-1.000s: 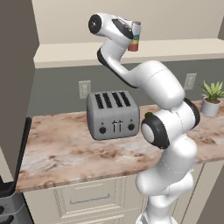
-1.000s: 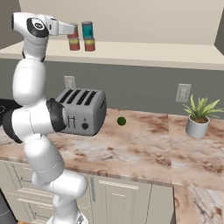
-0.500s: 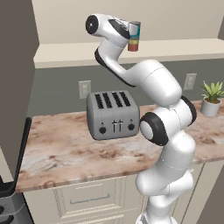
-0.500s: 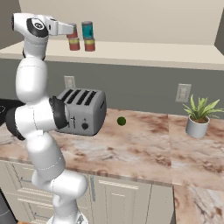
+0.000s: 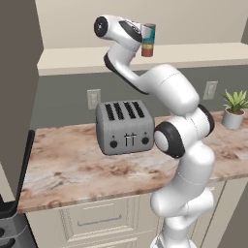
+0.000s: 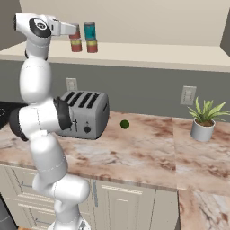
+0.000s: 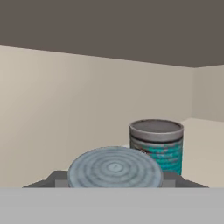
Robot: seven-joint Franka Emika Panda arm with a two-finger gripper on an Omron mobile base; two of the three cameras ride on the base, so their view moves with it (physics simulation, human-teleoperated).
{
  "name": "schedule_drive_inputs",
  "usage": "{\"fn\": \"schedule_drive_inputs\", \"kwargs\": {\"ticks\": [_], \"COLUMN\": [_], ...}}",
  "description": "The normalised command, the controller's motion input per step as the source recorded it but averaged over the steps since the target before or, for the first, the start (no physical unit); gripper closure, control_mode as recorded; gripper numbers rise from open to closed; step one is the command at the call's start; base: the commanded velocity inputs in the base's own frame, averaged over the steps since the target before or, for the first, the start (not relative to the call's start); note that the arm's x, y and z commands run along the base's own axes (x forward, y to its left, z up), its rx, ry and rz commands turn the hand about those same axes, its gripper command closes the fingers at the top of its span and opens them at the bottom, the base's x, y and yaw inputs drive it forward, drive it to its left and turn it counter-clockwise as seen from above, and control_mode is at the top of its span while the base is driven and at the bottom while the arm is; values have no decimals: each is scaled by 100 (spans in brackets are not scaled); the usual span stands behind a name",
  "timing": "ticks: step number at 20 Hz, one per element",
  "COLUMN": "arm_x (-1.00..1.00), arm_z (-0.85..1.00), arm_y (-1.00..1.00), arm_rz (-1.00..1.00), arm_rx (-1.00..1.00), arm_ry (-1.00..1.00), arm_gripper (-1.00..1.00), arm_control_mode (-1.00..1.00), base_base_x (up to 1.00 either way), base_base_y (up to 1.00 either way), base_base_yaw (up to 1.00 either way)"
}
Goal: Stack two cans on top of the other two cans in the cabinet.
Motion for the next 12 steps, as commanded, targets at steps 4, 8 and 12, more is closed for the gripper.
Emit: {"fn": "schedule_drive_inputs", "kwargs": {"ticks": [4,8,12], "arm_x": [7,13,15], "arm_z": [0,0,0], "arm_y": [6,6,2], "arm_rz": [0,0,0], "arm_rx": [0,0,0], "arm_ry": [0,0,0], "arm_gripper": [100,100,100], "arm_control_mode": [-100,-100,-100], "base_base_x": [0,0,0], "base_base_y": [0,0,0], "base_base_yaw": [0,0,0]}}
